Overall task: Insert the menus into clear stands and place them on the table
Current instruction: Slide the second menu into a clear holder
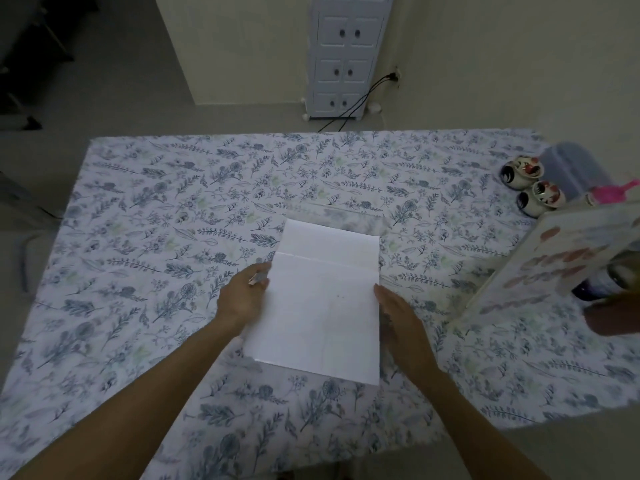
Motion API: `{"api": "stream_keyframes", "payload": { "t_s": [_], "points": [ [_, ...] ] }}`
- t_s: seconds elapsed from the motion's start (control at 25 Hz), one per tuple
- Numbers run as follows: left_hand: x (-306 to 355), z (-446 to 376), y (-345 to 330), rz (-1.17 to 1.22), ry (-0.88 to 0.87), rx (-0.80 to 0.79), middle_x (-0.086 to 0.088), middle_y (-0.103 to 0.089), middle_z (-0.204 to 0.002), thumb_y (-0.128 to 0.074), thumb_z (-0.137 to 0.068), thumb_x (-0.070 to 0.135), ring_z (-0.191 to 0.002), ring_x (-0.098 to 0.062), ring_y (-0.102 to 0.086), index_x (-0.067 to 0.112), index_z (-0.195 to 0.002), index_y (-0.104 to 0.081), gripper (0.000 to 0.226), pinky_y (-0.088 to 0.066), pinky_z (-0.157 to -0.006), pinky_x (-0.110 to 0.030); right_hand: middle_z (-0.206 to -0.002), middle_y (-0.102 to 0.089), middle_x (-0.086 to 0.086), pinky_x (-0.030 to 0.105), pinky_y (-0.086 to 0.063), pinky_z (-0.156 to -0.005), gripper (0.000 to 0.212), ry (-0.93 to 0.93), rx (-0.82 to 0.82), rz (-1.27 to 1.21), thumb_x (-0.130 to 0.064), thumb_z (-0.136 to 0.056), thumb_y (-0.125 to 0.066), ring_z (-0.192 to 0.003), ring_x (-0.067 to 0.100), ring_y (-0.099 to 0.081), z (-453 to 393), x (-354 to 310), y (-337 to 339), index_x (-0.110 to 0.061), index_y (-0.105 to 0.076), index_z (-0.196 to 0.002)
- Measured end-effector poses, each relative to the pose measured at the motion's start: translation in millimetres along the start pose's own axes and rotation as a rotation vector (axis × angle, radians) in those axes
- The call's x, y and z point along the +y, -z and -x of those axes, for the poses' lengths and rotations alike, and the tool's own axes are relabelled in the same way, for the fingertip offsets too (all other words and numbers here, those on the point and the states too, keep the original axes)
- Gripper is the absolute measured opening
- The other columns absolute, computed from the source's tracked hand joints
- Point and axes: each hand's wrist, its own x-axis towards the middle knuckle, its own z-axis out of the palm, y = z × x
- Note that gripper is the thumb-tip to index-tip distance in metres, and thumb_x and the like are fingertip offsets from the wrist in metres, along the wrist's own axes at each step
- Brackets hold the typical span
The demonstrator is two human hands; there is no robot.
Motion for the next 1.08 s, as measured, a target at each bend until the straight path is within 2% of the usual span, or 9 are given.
{"api": "stream_keyframes", "payload": {
  "t_s": [0.2, 0.28, 0.48, 0.56, 0.64, 0.68, 0.8, 0.96, 1.08],
  "points": [
    [19.0, 0.0, 22.2, 0.425, 0.152, -0.204, -0.006, -0.071, -0.106, -0.051, -0.097, 0.011, -0.084, -0.019, -0.064, 0.015, -0.128, -0.063, 0.034, -0.053, -0.067, -0.023, -0.145, -0.046, 0.022, 0.032, -0.033, -0.116, 0.039, 0.111, 0.092, -0.062, 0.010, -0.092, -0.054, -0.140, 0.031, -0.040, -21.2, -15.2, 19.6, 0.005, -0.057, -0.131],
    [22.3, 2.9, 26.3, 0.485, 0.076, -0.193, -0.007, -0.069, -0.114, -0.048, -0.097, 0.007, -0.085, -0.012, -0.065, 0.011, -0.128, -0.061, 0.034, -0.053, -0.068, -0.020, -0.139, -0.052, 0.023, 0.021, -0.033, -0.113, 0.035, 0.124, 0.146, -0.123, 0.008, -0.094, -0.052, -0.136, 0.029, -0.045, -28.9, -24.5, 24.3, 0.004, -0.061, -0.127],
    [29.1, 9.5, 17.7, 0.396, -0.320, 0.054, -0.015, -0.061, -0.129, -0.054, -0.089, -0.010, -0.111, -0.023, -0.064, 0.005, -0.119, -0.065, 0.035, -0.051, -0.097, -0.041, -0.126, -0.064, 0.026, 0.046, -0.052, -0.100, 0.034, 0.147, 0.265, -0.323, 0.015, -0.087, -0.057, -0.120, 0.037, -0.062, -46.7, -44.5, 34.7, 0.006, -0.067, -0.118],
    [34.0, 10.2, 12.9, 0.469, -0.304, 0.160, -0.014, -0.065, -0.125, -0.056, -0.089, -0.004, -0.117, -0.025, -0.060, 0.002, -0.109, -0.068, 0.024, -0.046, -0.101, -0.040, -0.102, -0.076, 0.007, 0.028, -0.058, -0.084, 0.024, 0.095, 0.294, -0.349, 0.008, -0.090, -0.059, -0.094, 0.024, -0.069, -53.9, -57.3, 39.5, -0.004, -0.074, -0.104],
    [39.5, 16.4, 12.5, 0.574, -0.325, 0.164, -0.005, -0.072, -0.099, -0.062, -0.088, 0.000, -0.099, -0.017, -0.065, 0.006, -0.091, -0.068, 0.009, -0.049, -0.094, -0.036, -0.069, -0.066, -0.026, 0.007, -0.046, -0.059, 0.025, 0.043, 0.294, -0.319, -0.008, -0.094, -0.060, -0.066, 0.000, -0.056, -60.4, -71.0, 48.0, -0.025, -0.070, -0.078],
    [42.0, 20.1, 14.4, 0.618, -0.339, 0.164, 0.000, -0.070, -0.088, -0.063, -0.088, 0.001, -0.088, -0.013, -0.066, 0.012, -0.083, -0.065, 0.012, -0.051, -0.089, -0.033, -0.057, -0.059, -0.025, 0.009, -0.039, -0.050, 0.032, 0.042, 0.277, -0.293, -0.014, -0.094, -0.059, -0.056, -0.004, -0.047, -62.8, -76.2, 51.3, -0.029, -0.060, -0.067],
    [41.4, 32.5, 23.7, 0.721, -0.343, 0.168, -0.002, -0.071, -0.087, -0.063, -0.088, 0.004, -0.083, -0.015, -0.068, 0.018, -0.081, -0.064, 0.016, -0.058, -0.080, -0.031, -0.056, -0.051, -0.015, 0.013, -0.030, -0.048, 0.036, 0.039, 0.197, -0.325, -0.021, -0.095, -0.058, -0.051, 0.000, -0.037, -61.5, -88.5, 59.6, -0.022, -0.045, -0.062],
    [25.3, 58.7, 32.3, 0.707, -0.323, 0.182, -0.008, -0.071, -0.088, -0.063, -0.088, 0.002, -0.080, -0.015, -0.070, 0.010, -0.084, -0.064, 0.008, -0.061, -0.073, -0.030, -0.074, -0.063, 0.004, 0.031, -0.048, -0.063, 0.026, -0.010, 0.077, -0.399, -0.020, -0.095, -0.058, -0.066, 0.021, -0.051, -49.1, -93.1, 60.1, -0.003, -0.052, -0.076],
    [8.7, 79.0, 36.0, 0.745, -0.290, 0.201, -0.008, -0.069, -0.086, -0.063, -0.088, 0.001, -0.076, -0.009, -0.070, 0.011, -0.082, -0.062, 0.012, -0.059, -0.068, -0.022, -0.072, -0.055, 0.005, 0.027, -0.041, -0.063, 0.031, -0.036, 0.036, -0.428, -0.018, -0.094, -0.060, -0.070, 0.013, -0.046, -33.3, -92.9, 52.1, 0.003, -0.046, -0.077]
  ]
}}
